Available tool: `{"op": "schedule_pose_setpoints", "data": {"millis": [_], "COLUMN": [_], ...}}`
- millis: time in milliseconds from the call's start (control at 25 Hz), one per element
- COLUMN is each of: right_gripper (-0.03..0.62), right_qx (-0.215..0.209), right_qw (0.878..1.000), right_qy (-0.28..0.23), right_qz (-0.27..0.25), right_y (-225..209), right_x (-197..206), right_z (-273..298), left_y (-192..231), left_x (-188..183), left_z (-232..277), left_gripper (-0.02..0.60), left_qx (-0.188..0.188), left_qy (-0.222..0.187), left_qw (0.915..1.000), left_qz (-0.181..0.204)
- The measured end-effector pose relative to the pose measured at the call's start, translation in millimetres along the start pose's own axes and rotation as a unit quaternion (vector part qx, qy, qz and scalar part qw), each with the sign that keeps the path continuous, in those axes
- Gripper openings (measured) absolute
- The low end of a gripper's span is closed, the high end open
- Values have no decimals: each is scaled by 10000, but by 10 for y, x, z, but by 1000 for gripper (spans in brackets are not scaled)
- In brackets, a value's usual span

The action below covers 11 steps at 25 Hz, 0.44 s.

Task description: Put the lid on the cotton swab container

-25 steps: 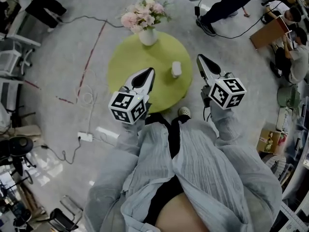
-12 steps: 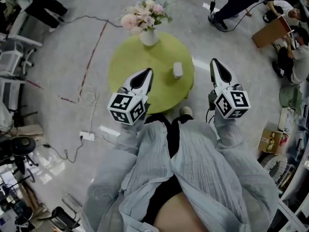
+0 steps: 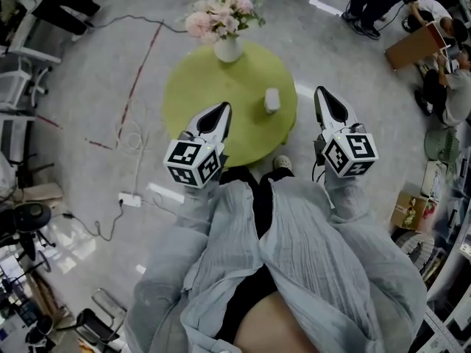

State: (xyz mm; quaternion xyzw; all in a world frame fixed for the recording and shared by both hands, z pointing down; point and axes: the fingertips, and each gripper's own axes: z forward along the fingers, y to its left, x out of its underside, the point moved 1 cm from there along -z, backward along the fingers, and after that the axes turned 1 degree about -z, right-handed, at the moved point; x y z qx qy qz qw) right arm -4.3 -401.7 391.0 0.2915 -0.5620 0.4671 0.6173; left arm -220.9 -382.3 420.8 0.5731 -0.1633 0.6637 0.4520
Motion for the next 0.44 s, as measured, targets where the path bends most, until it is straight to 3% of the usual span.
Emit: {"op": "schedule_pose_setpoints", "data": {"millis": [440], "right_gripper": [2], "right_qx": [-152], "right_qw": [9995], "right_qy": [263], "right_qz": [78], "right_y": [108], "right_x": [207], "right_z": [103], "left_y": [35], "left_x": [144], "left_z": [-95], "left_gripper": [16], "left_qx": [-84], "left_qy": [105], "left_qw": [9999], "left_qz": [-85]}}
